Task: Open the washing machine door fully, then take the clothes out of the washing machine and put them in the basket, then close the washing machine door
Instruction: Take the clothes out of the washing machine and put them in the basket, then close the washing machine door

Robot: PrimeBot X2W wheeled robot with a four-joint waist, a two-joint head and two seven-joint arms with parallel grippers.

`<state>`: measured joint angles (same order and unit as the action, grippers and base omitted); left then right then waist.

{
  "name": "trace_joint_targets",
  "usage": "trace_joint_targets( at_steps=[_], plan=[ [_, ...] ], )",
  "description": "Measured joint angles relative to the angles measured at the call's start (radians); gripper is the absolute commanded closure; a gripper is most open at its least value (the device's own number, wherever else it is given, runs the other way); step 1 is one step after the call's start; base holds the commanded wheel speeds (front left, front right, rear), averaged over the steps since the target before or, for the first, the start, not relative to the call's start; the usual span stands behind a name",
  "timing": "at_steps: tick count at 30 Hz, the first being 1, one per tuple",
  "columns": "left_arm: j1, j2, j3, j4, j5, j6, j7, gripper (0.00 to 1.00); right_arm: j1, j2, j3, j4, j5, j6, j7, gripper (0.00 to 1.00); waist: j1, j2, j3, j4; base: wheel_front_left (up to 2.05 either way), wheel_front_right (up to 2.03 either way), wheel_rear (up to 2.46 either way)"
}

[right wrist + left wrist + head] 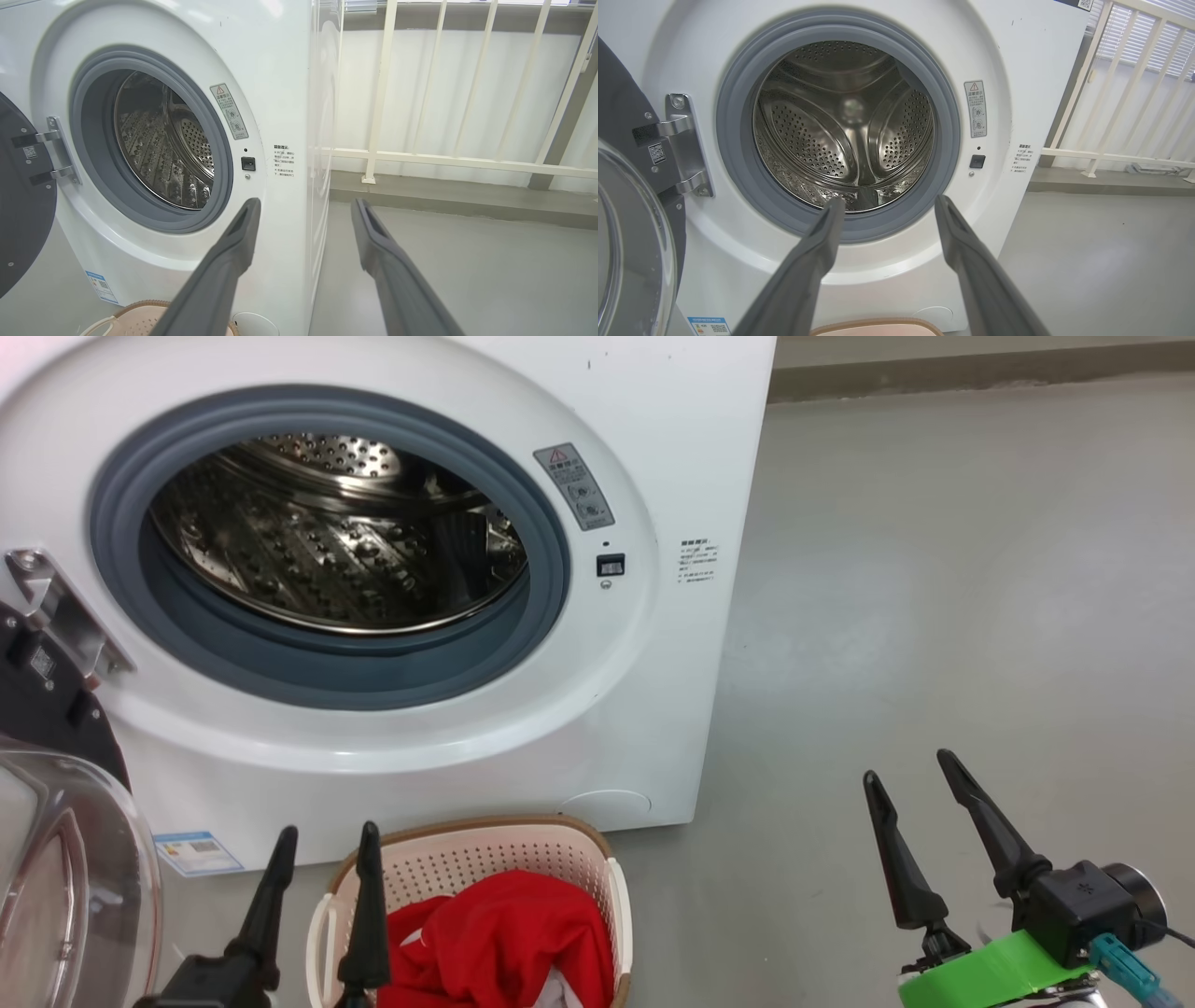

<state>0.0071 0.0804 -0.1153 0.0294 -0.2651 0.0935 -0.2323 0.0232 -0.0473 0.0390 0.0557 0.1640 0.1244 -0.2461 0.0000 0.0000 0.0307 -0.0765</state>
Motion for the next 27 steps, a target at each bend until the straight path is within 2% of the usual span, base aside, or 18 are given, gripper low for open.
trace_joint_targets(
  at_steps=[11,27],
  plan=[
    [0.04,0.007,-0.001,-0.017,0.0,0.006,0.011,0.0,0.041,0.001,-0.022,-0.034,0.0,0.0,0.019,0.0,0.0,0.0,-0.035,-0.009,0.0,0.0,0.0],
    [0.057,0.026,-0.006,-0.022,0.0,0.013,0.011,0.0,0.041,0.005,-0.023,-0.053,-0.007,0.0,0.031,0.0,0.0,0.0,-0.03,-0.009,-0.13,0.13,0.0]
  ],
)
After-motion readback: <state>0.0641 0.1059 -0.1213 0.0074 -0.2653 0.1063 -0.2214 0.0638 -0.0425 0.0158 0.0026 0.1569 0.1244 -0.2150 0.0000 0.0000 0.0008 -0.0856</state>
